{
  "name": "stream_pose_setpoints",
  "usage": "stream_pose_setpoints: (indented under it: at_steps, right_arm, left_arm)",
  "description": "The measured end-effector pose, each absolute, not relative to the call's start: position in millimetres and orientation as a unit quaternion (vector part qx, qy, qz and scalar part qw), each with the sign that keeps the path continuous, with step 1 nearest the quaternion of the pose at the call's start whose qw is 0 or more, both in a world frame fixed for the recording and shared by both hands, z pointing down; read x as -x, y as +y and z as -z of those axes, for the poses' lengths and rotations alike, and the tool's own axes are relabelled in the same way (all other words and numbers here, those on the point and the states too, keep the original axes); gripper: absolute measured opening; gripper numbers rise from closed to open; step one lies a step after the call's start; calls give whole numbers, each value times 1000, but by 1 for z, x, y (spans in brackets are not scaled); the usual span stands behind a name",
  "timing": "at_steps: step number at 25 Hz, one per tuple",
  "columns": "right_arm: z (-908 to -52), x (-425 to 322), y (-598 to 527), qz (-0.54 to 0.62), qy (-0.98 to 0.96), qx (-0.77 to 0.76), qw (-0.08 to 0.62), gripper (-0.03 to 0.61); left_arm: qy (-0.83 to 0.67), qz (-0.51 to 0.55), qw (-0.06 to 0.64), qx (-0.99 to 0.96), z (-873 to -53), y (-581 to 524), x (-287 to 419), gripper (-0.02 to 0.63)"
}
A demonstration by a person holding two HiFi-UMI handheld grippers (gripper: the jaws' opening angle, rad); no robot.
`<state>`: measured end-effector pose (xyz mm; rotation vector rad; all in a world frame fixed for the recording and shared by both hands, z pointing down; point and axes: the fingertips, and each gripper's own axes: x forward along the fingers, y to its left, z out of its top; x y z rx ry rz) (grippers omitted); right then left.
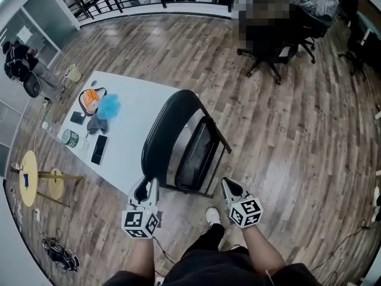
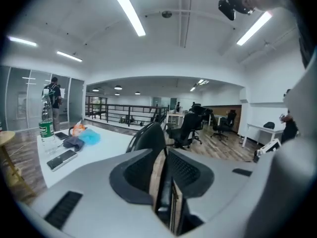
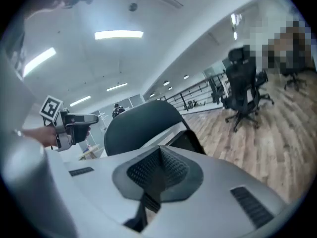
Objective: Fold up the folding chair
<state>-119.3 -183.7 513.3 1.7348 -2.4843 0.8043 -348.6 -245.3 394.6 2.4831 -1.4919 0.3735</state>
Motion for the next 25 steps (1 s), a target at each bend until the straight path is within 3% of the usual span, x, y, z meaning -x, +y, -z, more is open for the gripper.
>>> stream_pose_setpoints:
  at_steps: [3, 4, 11, 16, 25]
  right_arm:
    - [-472, 84, -135, -163, -786, -595, 26, 15]
    - [-459, 73, -117, -136, -781, -608, 31, 15]
    - [-400, 8, 22, -32, -721, -690, 50, 15]
    - [-389, -41, 118, -103, -681, -725, -27, 15]
    - [-362, -44, 248, -39, -664, -746, 26, 14]
  left_arm:
    - [-482, -100, 95, -865, -386, -212, 299, 11]
    - [-471, -94, 95, -872, -385, -198, 281, 6]
    - [-399, -80, 126, -905, -391, -67, 180, 5]
    - [-338, -102, 118, -928, -398, 37, 120, 5]
    - [-279, -83, 115, -950, -370, 168, 73, 5]
